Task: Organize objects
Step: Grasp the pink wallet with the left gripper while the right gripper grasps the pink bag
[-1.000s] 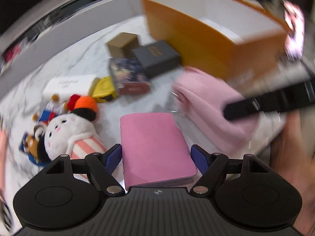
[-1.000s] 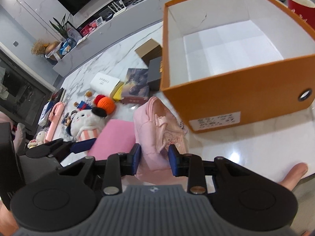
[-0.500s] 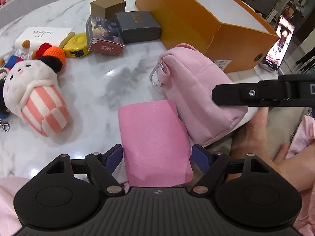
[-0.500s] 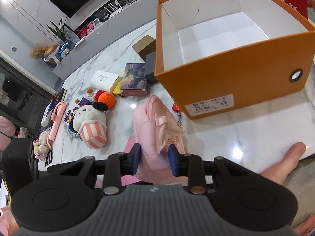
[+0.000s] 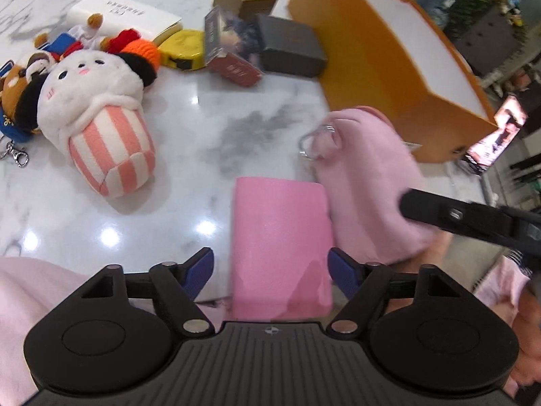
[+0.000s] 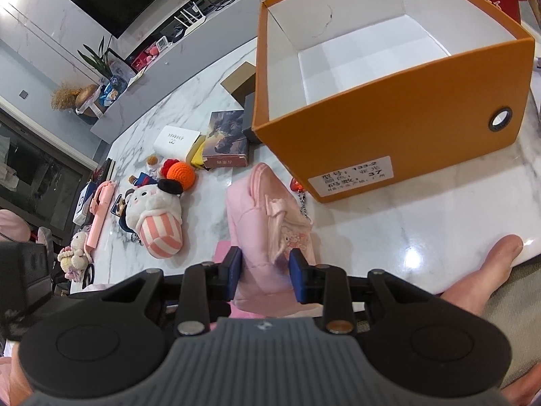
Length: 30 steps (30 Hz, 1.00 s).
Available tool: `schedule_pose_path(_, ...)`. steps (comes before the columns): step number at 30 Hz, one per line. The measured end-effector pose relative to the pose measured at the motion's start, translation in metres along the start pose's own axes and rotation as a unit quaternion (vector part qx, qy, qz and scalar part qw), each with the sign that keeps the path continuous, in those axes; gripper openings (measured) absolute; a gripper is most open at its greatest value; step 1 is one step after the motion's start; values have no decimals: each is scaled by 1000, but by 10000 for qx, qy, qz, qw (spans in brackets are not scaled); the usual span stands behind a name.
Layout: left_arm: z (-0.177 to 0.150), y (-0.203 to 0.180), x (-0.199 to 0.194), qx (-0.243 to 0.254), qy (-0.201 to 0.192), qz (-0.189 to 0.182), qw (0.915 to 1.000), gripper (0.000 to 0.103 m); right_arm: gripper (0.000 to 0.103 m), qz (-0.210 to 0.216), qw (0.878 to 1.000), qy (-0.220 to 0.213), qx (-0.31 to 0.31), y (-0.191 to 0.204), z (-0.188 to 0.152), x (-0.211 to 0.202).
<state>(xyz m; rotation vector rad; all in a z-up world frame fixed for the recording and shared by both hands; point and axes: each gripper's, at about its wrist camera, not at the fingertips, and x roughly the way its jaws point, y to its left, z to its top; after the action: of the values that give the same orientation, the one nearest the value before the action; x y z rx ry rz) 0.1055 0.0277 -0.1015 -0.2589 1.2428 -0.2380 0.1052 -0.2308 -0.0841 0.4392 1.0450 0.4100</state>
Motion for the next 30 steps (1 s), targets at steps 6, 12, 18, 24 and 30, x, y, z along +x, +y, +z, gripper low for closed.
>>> schedule_pose_path(6,7,-7,15,-120,59,-161,9998,85,36,-68,10000,-3,-53,2,-1,-1)
schedule_pose_path(12,4,-11,16,-201,-112,-162,9996,44,39,-163,9998,-31,-142,3,-1,0)
schedule_pose_path(18,1,-23,-11,-39,-584,64,9983,18,39,-196,9996,-44,-211,1,-2,0)
schedule_pose_path(24,-3,-36,-31,-46,-839,-10,9965,11,39,-95,9999,-34,-52,-8,0,-2)
schedule_pose_path(30,-9,-53,-35,-167,-940,-252,9951,10,39,0,10000,-6,45,-13,0,-3)
